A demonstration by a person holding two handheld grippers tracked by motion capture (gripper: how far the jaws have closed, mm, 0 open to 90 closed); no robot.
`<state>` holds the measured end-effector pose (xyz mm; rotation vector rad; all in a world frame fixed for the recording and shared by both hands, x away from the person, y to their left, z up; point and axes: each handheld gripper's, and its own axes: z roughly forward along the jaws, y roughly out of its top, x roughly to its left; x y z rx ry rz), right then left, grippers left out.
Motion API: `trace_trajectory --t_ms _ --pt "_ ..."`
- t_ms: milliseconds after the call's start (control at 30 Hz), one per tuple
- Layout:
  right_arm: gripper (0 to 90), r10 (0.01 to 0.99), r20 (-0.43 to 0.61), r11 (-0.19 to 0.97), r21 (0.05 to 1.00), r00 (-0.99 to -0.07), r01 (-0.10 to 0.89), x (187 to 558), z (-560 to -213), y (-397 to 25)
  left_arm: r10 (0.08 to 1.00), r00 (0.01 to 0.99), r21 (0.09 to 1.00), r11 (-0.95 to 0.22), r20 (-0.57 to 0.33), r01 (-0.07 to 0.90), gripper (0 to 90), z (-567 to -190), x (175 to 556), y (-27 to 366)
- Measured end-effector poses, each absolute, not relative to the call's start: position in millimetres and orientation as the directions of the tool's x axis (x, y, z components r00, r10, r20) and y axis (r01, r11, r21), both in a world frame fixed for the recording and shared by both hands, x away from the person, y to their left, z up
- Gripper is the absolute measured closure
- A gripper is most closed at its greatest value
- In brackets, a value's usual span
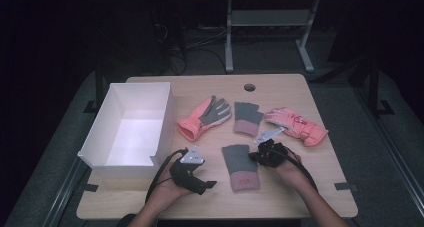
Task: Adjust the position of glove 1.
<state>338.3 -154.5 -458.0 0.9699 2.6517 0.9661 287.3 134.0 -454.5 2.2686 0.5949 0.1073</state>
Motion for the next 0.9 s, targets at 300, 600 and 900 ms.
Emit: trace_trajectory --t_ms 300,600,900 --pt "89.9 0.581 0.078 0.584 0.653 -0.810 0.481 352.8 -461.6 -129.2 0.447 0.888 0.709 -0.592 -0.107 0.383 14.0 -454.6 286.8 134.0" --pt "89.9 0.653 0.082 0.518 0.678 -0.753 0.523 374.0 -441.0 -148.4 0.445 0.888 0.713 -0.584 -0.119 0.388 14.1 -455.4 286.9 131.8" --pt "89.9 0.720 0.070 0.465 0.690 -0.690 0.555 418.1 -429.0 -147.9 0.442 0.890 0.705 -0.596 -0.111 0.384 14.2 -454.9 286.1 132.3"
